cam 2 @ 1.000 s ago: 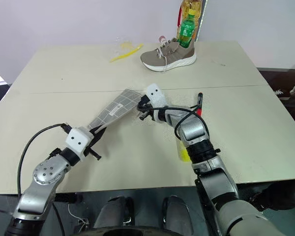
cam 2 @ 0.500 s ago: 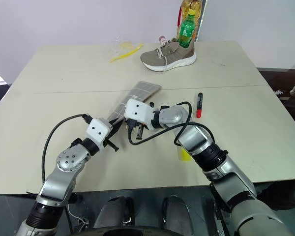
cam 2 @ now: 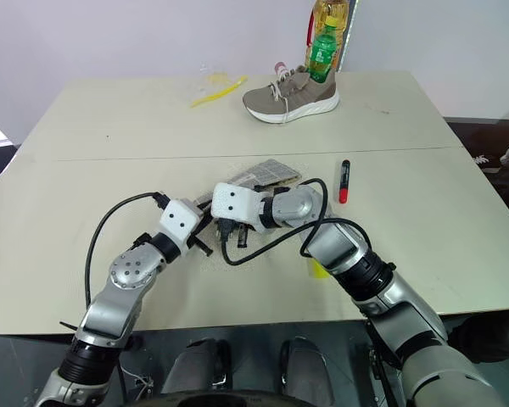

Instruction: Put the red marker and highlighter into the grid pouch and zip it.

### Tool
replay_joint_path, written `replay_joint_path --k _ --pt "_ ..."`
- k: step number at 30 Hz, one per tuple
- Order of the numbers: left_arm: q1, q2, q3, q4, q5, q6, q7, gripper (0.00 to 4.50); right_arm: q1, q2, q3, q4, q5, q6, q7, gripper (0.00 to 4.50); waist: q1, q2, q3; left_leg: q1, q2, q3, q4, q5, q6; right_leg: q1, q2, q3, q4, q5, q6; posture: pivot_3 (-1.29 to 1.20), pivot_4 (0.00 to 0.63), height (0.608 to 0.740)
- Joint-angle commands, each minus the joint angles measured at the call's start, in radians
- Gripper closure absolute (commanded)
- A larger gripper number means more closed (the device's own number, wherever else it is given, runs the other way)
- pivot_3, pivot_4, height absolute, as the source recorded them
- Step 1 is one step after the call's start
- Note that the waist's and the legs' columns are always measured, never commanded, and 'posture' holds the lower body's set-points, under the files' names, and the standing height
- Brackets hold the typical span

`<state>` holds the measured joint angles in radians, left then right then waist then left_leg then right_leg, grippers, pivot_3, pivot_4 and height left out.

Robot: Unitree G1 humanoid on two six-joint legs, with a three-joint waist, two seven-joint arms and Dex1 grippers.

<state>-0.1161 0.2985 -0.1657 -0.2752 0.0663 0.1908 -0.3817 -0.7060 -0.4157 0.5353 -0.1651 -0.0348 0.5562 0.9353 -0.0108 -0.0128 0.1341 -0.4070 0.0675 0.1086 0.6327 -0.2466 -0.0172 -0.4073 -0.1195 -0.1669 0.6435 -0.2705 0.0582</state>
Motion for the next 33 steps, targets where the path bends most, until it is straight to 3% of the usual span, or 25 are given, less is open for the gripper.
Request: replay_joint_path --k 1,3,10,13,23,30,33 --pt "-0.008 -0.010 -0.006 -0.017 0.005 -0.004 0.009 4.50 -0.013 -0.019 -0.061 -0.083 0.053 -0.010 0.039 1.95 0.000 0.000 0.000 0.000 0.000 0.000 0.000 0.000 0.000 0.000 0.000 0.000 0.000 0.000 0.000 0.00 0.150 0.702" --pt "-0.008 -0.006 0.009 -0.018 0.006 -0.005 0.020 4.50 -0.004 -0.061 -0.142 -0.121 0.114 0.021 0.068 1.01 0.002 0.000 0.000 0.000 0.000 0.000 0.000 0.000 0.000 0.000 0.000 0.000 0.000 0.000 0.000 0.00 0.150 0.702" --pt "-0.001 0.018 0.019 0.019 0.018 -0.059 0.026 4.50 0.049 -0.187 -0.363 -0.123 0.218 0.342 0.007 1.01 0.003 -0.002 0.001 0.001 0.000 -0.002 0.000 0.000 0.000 0.002 0.000 -0.001 -0.002 0.000 0.000 0.00 0.150 0.702" --pt "-0.012 0.012 0.020 0.052 0.015 -0.078 0.029 4.50 0.114 -0.239 -0.466 -0.168 0.263 0.520 -0.037 0.04 0.004 -0.002 0.001 0.000 0.000 -0.001 0.000 0.000 0.000 0.002 0.000 -0.001 -0.003 0.000 0.000 0.00 0.150 0.702" --pt "-0.073 0.004 -0.036 0.162 0.026 -0.172 -0.016 4.50 0.344 -0.257 -0.605 -0.388 0.315 0.921 -0.233 0.04 0.023 -0.002 0.001 0.000 0.000 -0.001 -0.001 0.000 0.000 0.002 0.000 -0.001 -0.005 0.000 0.000 0.00 0.150 0.702" --pt "-0.091 -0.007 -0.037 0.201 0.025 -0.200 -0.032 4.50 0.447 -0.223 -0.577 -0.503 0.351 1.058 -0.350 0.04 0.024 -0.002 0.001 -0.001 0.000 -0.002 -0.001 0.000 0.000 0.003 0.000 -0.001 -0.008 0.000 0.000 0.00 0.150 0.702" --pt "-0.088 -0.008 -0.034 0.202 0.024 -0.205 -0.033 4.50 0.436 -0.181 -0.577 -0.489 0.372 1.058 -0.391 0.84 0.022 -0.002 0.001 -0.001 0.000 -0.003 -0.001 0.000 0.001 0.003 0.001 -0.001 -0.009 0.000 0.000 0.00 0.150 0.702"
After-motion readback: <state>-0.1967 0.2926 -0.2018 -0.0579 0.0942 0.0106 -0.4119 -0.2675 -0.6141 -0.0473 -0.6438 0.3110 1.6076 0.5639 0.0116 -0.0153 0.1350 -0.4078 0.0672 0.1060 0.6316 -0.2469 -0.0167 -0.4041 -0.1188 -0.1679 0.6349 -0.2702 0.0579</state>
